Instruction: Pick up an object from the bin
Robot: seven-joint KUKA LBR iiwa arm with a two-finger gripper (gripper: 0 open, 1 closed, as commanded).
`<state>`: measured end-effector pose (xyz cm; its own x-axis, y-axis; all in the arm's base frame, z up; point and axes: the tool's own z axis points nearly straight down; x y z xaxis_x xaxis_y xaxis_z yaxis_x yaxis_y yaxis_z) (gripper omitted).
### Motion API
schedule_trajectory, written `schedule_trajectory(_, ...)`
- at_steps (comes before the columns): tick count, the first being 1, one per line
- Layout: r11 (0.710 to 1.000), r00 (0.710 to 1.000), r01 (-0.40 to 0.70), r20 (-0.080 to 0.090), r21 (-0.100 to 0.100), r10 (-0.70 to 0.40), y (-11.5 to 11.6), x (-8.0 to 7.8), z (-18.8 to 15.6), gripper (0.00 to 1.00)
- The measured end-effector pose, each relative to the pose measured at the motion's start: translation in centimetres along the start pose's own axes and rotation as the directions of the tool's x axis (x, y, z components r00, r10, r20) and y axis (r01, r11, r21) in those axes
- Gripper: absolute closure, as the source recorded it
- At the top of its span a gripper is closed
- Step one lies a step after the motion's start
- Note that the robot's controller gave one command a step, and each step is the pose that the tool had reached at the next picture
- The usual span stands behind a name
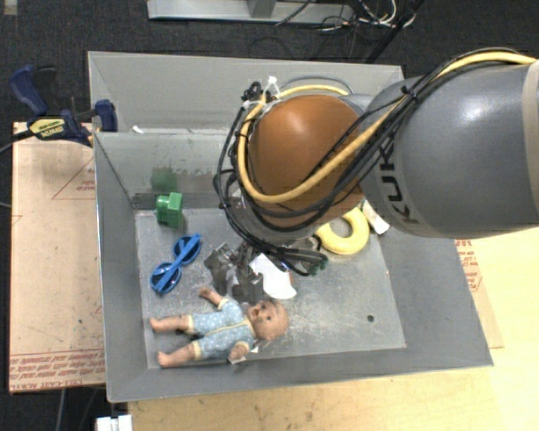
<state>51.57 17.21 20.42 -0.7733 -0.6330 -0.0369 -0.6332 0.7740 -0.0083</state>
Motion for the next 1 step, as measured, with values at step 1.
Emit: schedule_trajectory(1, 1.0, 1.0, 0.023, 0.012, 0.004, -0.023, -0.15, -0.11, -2.02, 1.0)
